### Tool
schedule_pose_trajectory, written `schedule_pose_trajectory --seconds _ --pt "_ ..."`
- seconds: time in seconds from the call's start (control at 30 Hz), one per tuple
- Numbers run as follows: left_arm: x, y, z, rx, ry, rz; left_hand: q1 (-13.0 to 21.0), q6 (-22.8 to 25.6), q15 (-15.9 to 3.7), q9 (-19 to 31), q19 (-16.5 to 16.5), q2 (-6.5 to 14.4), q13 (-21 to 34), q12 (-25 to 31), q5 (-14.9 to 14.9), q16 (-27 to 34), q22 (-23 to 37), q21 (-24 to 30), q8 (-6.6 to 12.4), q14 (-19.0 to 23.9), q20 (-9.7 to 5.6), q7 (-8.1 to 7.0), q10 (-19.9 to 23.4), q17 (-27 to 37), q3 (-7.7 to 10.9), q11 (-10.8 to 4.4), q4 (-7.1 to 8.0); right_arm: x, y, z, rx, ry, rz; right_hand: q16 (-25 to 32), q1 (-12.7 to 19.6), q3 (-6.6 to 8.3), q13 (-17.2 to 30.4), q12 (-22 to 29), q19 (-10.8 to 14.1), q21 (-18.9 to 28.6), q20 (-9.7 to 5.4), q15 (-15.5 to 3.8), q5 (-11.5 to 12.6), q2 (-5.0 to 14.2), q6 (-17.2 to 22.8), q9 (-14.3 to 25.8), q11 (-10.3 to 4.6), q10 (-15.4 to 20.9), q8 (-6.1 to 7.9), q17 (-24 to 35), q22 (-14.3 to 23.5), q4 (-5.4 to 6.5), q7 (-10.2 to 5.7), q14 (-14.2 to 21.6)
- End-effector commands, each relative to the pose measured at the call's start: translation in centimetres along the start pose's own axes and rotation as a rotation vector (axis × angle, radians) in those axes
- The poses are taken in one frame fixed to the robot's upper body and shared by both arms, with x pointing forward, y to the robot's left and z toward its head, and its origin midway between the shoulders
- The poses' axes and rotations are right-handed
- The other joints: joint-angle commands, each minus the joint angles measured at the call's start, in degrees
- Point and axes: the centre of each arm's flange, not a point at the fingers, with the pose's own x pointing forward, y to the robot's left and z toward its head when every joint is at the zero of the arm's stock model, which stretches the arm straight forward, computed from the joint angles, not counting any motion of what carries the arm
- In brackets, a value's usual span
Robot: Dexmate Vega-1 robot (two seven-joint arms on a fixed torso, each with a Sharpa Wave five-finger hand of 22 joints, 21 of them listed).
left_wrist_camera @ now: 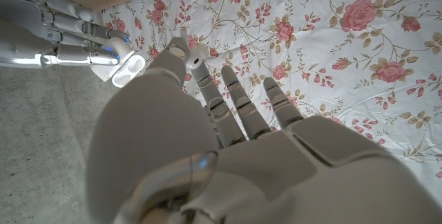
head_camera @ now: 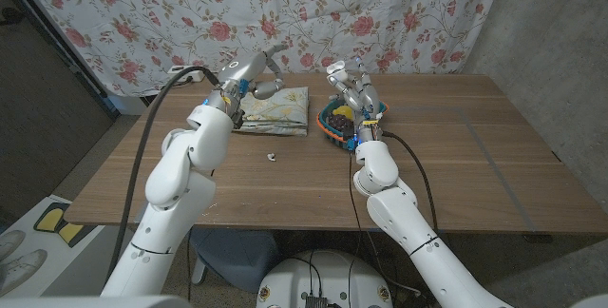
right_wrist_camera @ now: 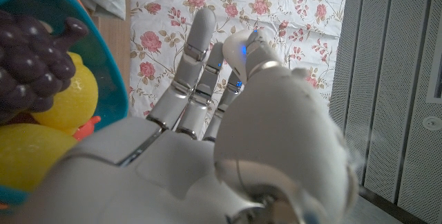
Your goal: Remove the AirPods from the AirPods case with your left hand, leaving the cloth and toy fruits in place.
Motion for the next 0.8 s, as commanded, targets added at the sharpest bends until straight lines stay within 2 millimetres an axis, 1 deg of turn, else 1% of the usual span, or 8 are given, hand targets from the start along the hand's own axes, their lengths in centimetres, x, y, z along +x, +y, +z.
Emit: schedule_pose_trajectory --seconds 0.03,0.1,0.17,0.23,0.33,0.57,0.67,0.8 --pt "-1.6 -2.8 -0.4 0.026 0.06 -0.054 0.2 2.3 -1.38 0.2 0.3 0.6 0.1 1.2 0.0 -0.2 0.1 0.2 0.9 1.2 0.22 -0.23 -0.1 0.1 -0.05 -0.35 0.27 -0.7 -1.0 1.1 -0.012 -0.018 -0.019 -0.2 -0.2 -0.11 0.2 0.2 -11.3 0.4 -6.94 -10.7 0.6 0.55 0.3 0.2 -2.7 3.2 0.07 0.1 0.1 0.01 -0.14 5.3" --pt "-1.7 -2.6 -0.3 0.052 0.044 -0.065 0.2 3.4 -1.4 0.3 0.3 0.6 0.1 1.3 0.0 -0.4 0.1 0.1 1.19 1.2 0.23 -0.32 -0.1 0.2 -0.13 -0.36 0.28 -0.8 -1.1 1.3 -0.015 -0.021 -0.022 -0.3 -0.1 -0.12 0.3 0.2 -11.3 0.4 -6.94 -10.7 0.6 0.54 0.3 0.2 -2.7 3.2 0.07 0.1 0.1 0.01 -0.12 5.3" --pt "-2.2 -2.5 -0.3 0.105 0.038 0.026 0.2 5.6 -1.37 0.3 0.2 0.7 0.1 1.5 0.1 -0.5 0.1 0.1 1.81 1.1 0.22 -0.24 -0.3 0.3 -0.21 -0.42 0.34 -0.8 -1.2 1.3 -0.015 -0.021 -0.025 -0.3 -0.1 -0.12 0.3 0.2 -11.3 0.4 -6.94 -10.7 0.6 0.53 0.3 0.2 -2.7 3.2 0.08 0.1 0.1 0.01 -0.11 5.3" --pt "-1.7 -2.4 -0.9 0.029 0.063 -0.01 0.2 5.7 -1.29 0.3 0.3 0.7 0.1 1.5 0.1 -0.6 0.1 0.1 1.8 1.1 0.22 -0.4 -0.4 0.2 -0.19 -0.43 0.38 -0.7 -1.3 1.4 -0.016 -0.022 -0.02 -0.3 -0.1 -0.11 0.3 0.2 -11.3 0.5 -6.94 -10.7 0.6 0.53 0.3 0.2 -2.71 3.2 0.08 0.1 0.1 0.0 -0.1 5.3" --pt "-1.2 -2.6 -1.5 0.014 0.077 -0.027 0.2 8.2 -1.32 0.4 0.3 0.8 0.2 1.8 0.1 -0.7 0.1 0.1 2.49 1.1 0.25 -0.64 -0.5 0.4 -0.33 -0.45 0.44 -0.5 -1.2 1.5 -0.017 -0.026 -0.016 -0.3 -0.1 -0.12 0.3 0.3 -11.4 0.5 -6.93 -10.7 0.6 0.52 0.3 0.2 -2.63 3.3 0.09 0.1 0.1 0.01 -0.17 5.3" --pt "-1.5 -2.2 -2.6 -0.029 0.078 -0.001 0.0 9.7 -1.17 0.5 2.0 1.0 0.3 2.0 0.1 -0.5 0.1 0.8 2.57 1.9 0.59 -0.37 -0.8 0.6 -0.51 -0.47 0.62 0.2 -0.4 1.4 -0.017 -0.042 -0.012 -0.3 -0.2 -0.11 0.4 0.2 -11.4 0.7 -6.93 -10.69 0.6 0.52 0.4 0.2 -2.63 3.2 0.09 0.1 0.1 0.01 -0.11 5.3" --pt "-1.6 -2.5 -2.8 -0.008 0.083 -0.014 0.0 14.0 -1.27 0.7 2.4 1.1 0.4 2.3 0.2 -0.6 0.1 0.9 3.8 2.5 0.56 -0.3 -1.1 0.7 -0.61 -0.5 0.57 0.2 -0.2 1.3 -0.011 -0.045 -0.015 -0.3 -0.1 -0.11 0.3 0.2 -11.5 0.7 -6.93 -10.69 0.6 0.52 0.4 0.2 -2.65 3.2 0.09 0.1 0.1 0.0 -0.17 5.3" --pt "-2.2 -2.9 -3.0 -0.04 0.101 -0.015 0.1 13.4 -1.22 0.8 2.5 1.1 0.4 2.4 0.3 -0.7 0.2 0.9 3.36 2.6 0.62 -0.65 -1.3 0.7 -0.58 -0.49 0.55 0.2 0.1 1.4 -0.013 -0.051 -0.014 -0.3 -0.1 -0.1 0.4 0.2 -11.5 0.8 -6.93 -10.69 0.6 0.52 0.4 0.2 -2.67 3.2 0.08 0.1 0.1 -0.01 -0.17 5.3"
